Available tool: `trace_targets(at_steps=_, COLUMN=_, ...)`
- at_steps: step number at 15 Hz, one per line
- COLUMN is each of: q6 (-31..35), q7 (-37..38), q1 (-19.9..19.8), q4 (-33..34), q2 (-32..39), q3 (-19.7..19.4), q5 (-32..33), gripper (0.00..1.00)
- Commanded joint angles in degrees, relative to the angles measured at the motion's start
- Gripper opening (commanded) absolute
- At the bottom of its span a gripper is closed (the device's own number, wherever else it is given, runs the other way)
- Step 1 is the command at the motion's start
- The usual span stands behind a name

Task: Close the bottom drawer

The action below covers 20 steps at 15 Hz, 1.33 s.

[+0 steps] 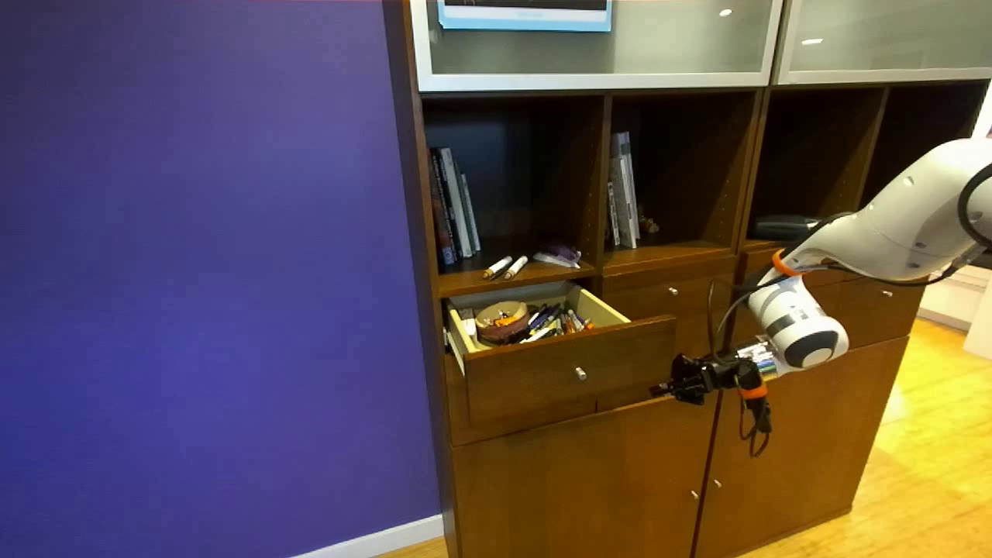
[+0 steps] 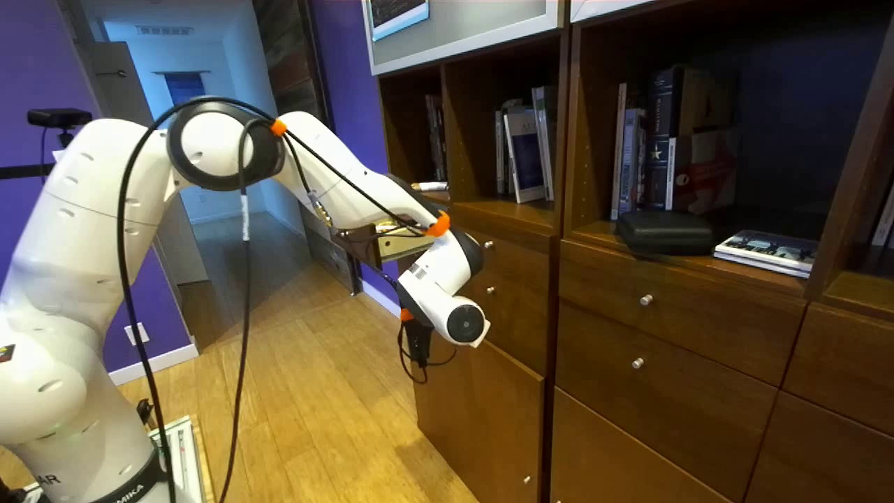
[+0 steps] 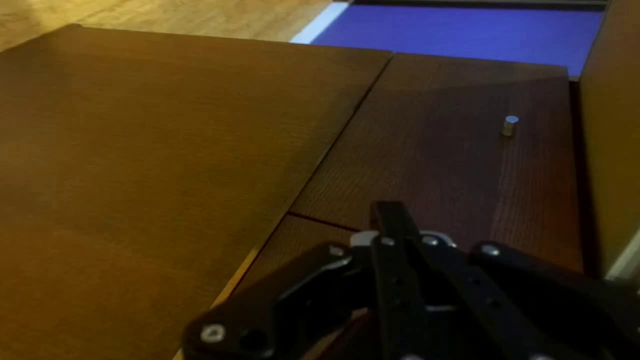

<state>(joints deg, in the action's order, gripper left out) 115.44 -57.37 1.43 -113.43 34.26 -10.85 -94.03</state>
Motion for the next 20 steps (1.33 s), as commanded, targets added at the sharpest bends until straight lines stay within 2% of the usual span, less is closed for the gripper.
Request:
trace_targets(at_steps=1, q6=4.0, q7=6.4, q1=1.5, q4=-9.1, q2=-12.9, q3=-3.5, q5=15.5, gripper=0.33)
trace_targets(at_steps=3, q6=7.0, q7=11.6, q1=2.0, q4=-12.9, q2=-19.3, q3=-4.1, q5=24.8, gripper=0.47)
trace_targets(at_steps=4, q6=9.0, q7=14.7, q1=4.3, q4=-15.0, q2=-22.5, q3=-6.0, q5=28.3, gripper=0.54)
trace_targets(at_steps=6, q6=12.7, q7=21.9, q1=6.0, q4=-19.1, q2=-29.2, q3=-6.7, q5=38.0, gripper=0.68)
trace_targets(at_steps=10, q6=20.5, q7=36.1, q1=11.9, q4=-25.6, q2=-39.3, q3=-8.1, q5=56.8, gripper=0.96)
trace_targets(at_steps=11, q6=21.8, q7=39.9, q1=5.5, q4=-26.5, q2=-40.5, q3=-0.6, q5=61.4, gripper=0.99)
trace_targets(at_steps=13, q6=22.1, q7=47.1, q1=3.8, q4=-28.3, q2=-43.6, q3=2.4, q5=70.7, gripper=1.0)
trace_targets(at_steps=16, q6=16.8, q7=56.2, q1=-6.4, q4=-29.7, q2=-50.5, q3=13.3, q5=84.6, gripper=1.0)
trace_targets(at_steps=17, q6=19.4, q7=51.5, q1=-0.9, q4=-26.8, q2=-43.8, q3=8.0, q5=77.9, gripper=1.0)
trace_targets(at_steps=18, q6=18.5, q7=53.7, q1=-2.5, q4=-27.2, q2=-45.7, q3=9.7, q5=81.1, gripper=1.0)
trace_targets(at_steps=20, q6=17.2, q7=55.0, q1=-3.9, q4=-28.0, q2=-48.4, q3=11.0, q5=83.2, gripper=1.0)
